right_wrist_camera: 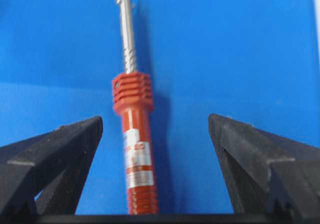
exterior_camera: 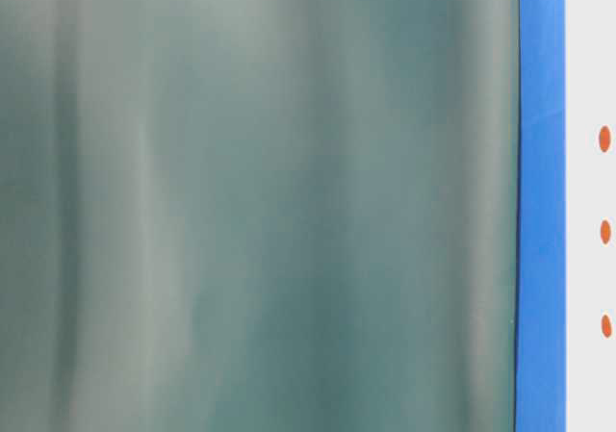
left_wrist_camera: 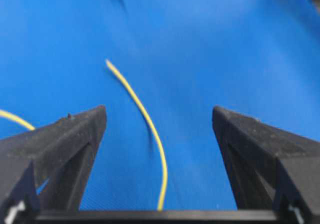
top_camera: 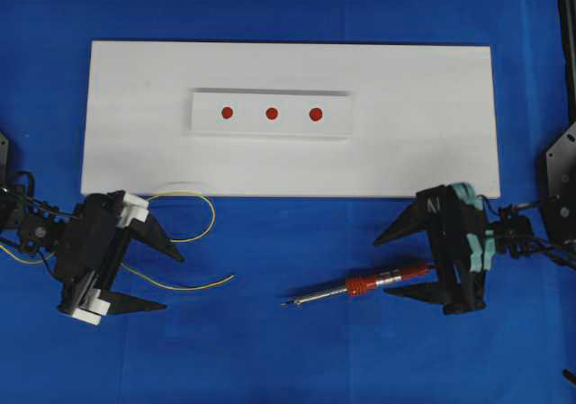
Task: Touch the tip of the soldering iron to the tip of the solder at the mark.
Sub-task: 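Grasp the red soldering iron with right gripper, yellow solder with left, then lift both tools and carry them over the red-dot strip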
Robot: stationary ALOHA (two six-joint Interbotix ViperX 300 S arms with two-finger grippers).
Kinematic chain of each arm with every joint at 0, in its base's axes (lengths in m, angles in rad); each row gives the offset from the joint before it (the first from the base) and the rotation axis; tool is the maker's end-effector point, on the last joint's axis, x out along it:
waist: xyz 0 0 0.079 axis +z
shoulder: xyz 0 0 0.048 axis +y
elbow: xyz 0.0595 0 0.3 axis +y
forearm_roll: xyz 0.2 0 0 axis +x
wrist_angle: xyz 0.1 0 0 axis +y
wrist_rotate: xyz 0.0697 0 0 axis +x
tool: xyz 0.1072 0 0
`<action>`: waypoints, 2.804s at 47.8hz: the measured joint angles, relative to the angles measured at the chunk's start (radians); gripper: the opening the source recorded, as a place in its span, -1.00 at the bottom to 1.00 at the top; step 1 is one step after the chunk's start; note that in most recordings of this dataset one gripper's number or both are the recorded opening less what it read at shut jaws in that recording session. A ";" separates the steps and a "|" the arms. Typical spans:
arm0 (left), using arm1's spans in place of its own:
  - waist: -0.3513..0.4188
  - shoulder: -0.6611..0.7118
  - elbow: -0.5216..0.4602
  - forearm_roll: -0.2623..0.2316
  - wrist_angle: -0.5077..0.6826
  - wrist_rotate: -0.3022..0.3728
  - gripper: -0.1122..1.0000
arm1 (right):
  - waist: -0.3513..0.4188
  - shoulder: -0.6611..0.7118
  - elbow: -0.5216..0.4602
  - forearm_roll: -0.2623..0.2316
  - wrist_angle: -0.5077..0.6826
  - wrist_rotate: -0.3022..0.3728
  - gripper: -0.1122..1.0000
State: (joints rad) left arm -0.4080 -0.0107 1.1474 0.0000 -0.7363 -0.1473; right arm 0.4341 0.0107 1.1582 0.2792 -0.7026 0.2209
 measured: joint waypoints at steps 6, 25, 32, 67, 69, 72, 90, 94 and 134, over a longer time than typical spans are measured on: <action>-0.008 0.064 -0.003 0.000 -0.026 -0.002 0.61 | 0.023 0.066 -0.015 0.038 -0.035 0.000 0.75; -0.008 0.114 0.000 0.000 -0.043 -0.002 0.22 | 0.029 0.169 -0.058 0.066 -0.058 -0.003 0.67; -0.008 0.141 -0.002 0.000 -0.037 -0.002 0.20 | 0.034 0.178 -0.061 0.066 -0.058 -0.005 0.58; -0.009 0.143 -0.041 0.000 0.028 0.003 -0.79 | 0.029 0.178 -0.066 0.064 -0.048 -0.060 -0.68; -0.008 0.132 -0.048 0.000 0.054 0.002 -0.79 | 0.029 0.175 -0.067 0.064 -0.037 -0.060 -0.68; -0.009 0.100 -0.060 0.000 0.115 0.002 -0.79 | 0.029 0.156 -0.069 0.064 -0.006 -0.060 -0.68; -0.002 -0.193 -0.175 -0.002 0.604 0.002 -0.79 | -0.058 -0.147 -0.091 0.064 0.383 -0.138 -0.68; 0.002 -0.253 -0.198 0.000 0.709 0.002 -0.79 | -0.092 -0.221 -0.123 0.063 0.532 -0.160 -0.68; 0.318 -0.270 -0.316 0.000 0.976 0.034 -0.79 | -0.448 -0.307 -0.281 -0.060 0.969 -0.183 -0.68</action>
State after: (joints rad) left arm -0.0905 -0.2807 0.8314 0.0000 0.2393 -0.1135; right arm -0.0138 -0.2961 0.8774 0.2194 0.2669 0.0383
